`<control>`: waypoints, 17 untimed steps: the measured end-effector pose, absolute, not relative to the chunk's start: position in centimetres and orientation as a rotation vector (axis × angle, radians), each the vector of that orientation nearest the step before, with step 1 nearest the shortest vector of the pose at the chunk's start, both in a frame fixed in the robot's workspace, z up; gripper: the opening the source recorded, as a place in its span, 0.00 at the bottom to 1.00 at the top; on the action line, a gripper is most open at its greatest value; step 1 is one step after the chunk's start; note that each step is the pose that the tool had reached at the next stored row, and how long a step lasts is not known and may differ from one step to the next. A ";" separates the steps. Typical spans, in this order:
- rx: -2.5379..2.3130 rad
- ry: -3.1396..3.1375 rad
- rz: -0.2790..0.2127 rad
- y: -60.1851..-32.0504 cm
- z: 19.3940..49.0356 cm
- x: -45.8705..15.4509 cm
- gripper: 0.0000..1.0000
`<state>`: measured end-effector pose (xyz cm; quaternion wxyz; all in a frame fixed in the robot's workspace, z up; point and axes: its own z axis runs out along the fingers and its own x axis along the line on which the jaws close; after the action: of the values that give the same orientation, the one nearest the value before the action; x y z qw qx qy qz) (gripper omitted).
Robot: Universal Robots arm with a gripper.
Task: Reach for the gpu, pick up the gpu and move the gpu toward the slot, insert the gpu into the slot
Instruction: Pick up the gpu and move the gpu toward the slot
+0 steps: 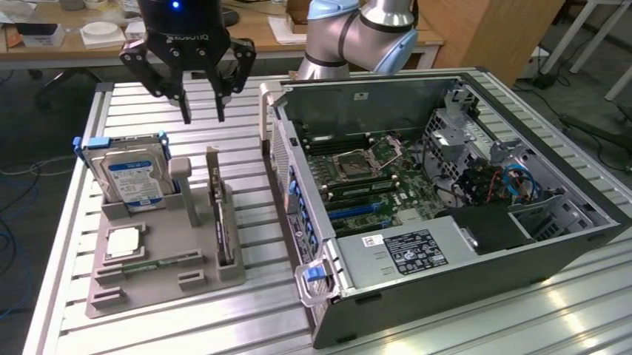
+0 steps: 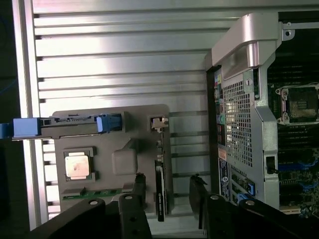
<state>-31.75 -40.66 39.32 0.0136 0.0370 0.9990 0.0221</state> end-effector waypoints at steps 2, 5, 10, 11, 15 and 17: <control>0.115 3.112 0.069 -40.7 39.3 -31.8 0.53; 0.109 3.112 0.069 -41.0 39.3 -31.8 0.65; 0.047 3.114 0.070 -41.1 39.3 -31.8 0.65; 0.024 3.115 0.070 -41.1 39.3 -31.8 0.65; -0.062 3.116 0.071 -41.2 39.3 -31.8 0.65; -0.074 3.115 0.071 -41.4 39.3 -31.8 0.65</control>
<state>-31.80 -41.37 39.30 0.0122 -0.0236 0.9994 0.0229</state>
